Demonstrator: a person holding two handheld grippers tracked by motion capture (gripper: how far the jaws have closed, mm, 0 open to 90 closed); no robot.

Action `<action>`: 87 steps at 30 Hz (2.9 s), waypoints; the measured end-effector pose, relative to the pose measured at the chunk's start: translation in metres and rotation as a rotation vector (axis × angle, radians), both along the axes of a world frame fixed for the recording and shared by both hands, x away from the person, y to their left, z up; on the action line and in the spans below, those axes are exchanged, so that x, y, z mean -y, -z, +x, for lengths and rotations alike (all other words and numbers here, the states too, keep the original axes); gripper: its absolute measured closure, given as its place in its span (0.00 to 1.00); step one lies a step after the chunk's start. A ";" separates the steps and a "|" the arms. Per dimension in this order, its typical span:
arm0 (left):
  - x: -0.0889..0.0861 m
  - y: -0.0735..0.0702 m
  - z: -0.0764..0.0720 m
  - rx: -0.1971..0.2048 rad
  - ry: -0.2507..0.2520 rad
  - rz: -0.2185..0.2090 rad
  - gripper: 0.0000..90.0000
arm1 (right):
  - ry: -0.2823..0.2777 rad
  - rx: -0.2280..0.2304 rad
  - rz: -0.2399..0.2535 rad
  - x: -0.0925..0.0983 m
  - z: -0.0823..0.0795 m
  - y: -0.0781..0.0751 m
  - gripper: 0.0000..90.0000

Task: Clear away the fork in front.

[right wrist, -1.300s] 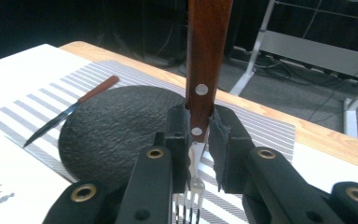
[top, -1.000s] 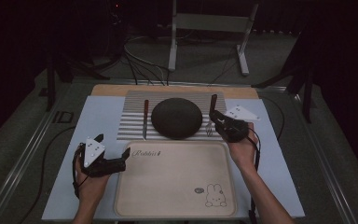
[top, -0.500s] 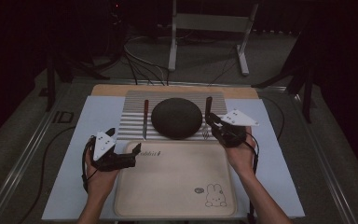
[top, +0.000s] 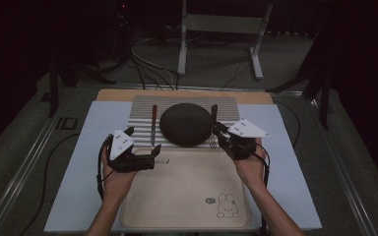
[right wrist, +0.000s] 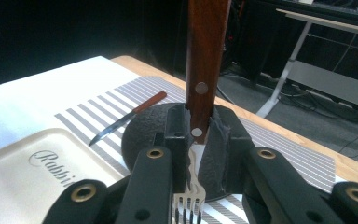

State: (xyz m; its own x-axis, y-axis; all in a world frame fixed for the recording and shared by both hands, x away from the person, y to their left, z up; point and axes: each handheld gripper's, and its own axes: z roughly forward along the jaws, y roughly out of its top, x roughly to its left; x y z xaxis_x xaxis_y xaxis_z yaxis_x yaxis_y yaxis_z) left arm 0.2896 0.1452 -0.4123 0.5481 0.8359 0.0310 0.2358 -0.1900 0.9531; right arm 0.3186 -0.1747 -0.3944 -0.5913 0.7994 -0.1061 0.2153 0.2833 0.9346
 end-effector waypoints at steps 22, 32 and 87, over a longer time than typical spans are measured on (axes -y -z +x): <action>0.056 -0.019 0.019 0.009 0.097 -0.061 0.03 | -0.049 -0.011 0.015 -0.015 -0.013 0.011 0.87; 0.071 -0.024 0.024 0.003 0.142 -0.105 0.13 | -0.061 -0.015 0.024 -0.021 -0.015 0.014 0.87; 0.081 -0.034 0.033 -0.053 0.238 -0.161 0.90 | -0.070 -0.108 0.052 -0.017 -0.015 0.019 0.16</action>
